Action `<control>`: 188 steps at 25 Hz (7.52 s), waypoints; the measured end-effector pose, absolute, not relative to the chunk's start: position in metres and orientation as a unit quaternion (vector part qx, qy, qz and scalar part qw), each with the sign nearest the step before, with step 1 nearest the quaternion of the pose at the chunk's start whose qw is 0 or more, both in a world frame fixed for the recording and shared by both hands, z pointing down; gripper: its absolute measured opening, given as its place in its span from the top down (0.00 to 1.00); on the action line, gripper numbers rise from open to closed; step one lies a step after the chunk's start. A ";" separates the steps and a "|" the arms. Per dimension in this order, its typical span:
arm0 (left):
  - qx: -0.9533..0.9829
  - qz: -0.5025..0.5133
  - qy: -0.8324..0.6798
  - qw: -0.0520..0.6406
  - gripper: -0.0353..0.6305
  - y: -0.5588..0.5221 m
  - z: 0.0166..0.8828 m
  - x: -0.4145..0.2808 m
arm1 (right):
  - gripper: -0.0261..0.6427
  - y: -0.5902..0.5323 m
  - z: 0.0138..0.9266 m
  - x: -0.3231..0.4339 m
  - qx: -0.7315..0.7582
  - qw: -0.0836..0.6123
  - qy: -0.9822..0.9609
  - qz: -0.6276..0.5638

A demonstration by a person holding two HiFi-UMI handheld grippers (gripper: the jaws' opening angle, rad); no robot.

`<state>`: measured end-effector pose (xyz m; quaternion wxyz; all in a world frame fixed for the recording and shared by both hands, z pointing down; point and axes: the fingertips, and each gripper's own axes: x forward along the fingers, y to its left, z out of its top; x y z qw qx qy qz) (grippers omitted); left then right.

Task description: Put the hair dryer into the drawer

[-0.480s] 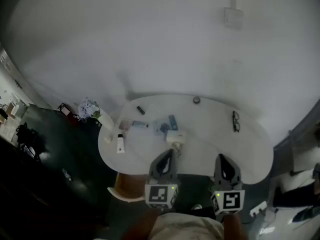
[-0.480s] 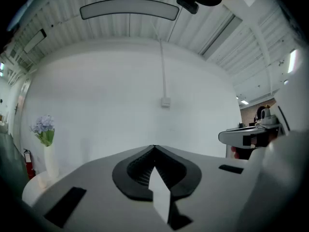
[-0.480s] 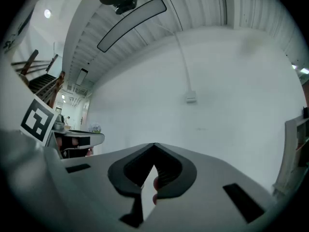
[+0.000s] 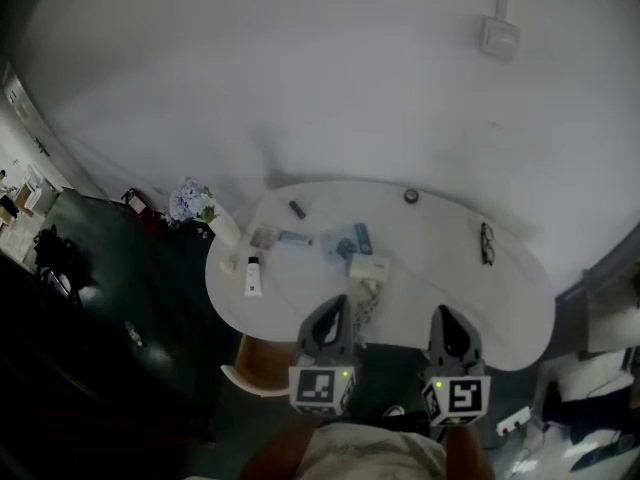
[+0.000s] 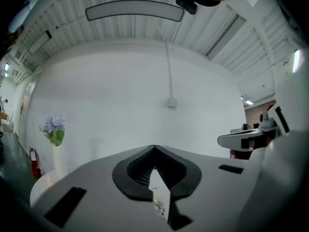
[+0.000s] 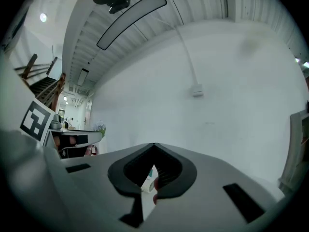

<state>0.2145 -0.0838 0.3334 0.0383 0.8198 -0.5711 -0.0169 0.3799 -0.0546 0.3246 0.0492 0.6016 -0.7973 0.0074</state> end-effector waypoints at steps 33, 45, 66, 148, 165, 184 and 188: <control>0.807 -0.008 -0.587 0.064 0.94 -0.132 0.378 0.135 | 0.83 -0.151 0.489 0.290 0.574 0.172 -0.780 0.177; 0.788 0.019 -0.610 0.080 0.94 -0.153 0.395 0.137 | 0.38 -0.180 0.569 0.271 0.538 0.228 -0.745 0.322; 0.769 0.025 -0.630 0.105 0.94 -0.167 0.417 0.125 | 0.48 -0.193 0.615 0.271 0.585 0.339 -0.650 0.347; 0.818 -0.033 -0.572 0.055 0.94 0.009 0.390 -0.164 | 0.56 0.057 0.509 -0.013 0.544 0.253 -0.753 0.272; 0.846 0.038 -0.531 -0.042 0.94 0.018 0.419 -0.136 | 0.56 0.074 0.590 -0.021 0.502 0.343 -0.688 0.397; 0.846 0.024 -0.532 0.013 0.94 0.026 0.434 -0.126 | 0.56 0.073 0.649 -0.013 0.481 0.377 -0.647 0.457; 0.834 0.005 -0.547 0.078 0.94 0.024 0.443 -0.129 | 0.56 0.065 0.657 -0.010 0.481 0.385 -0.637 0.463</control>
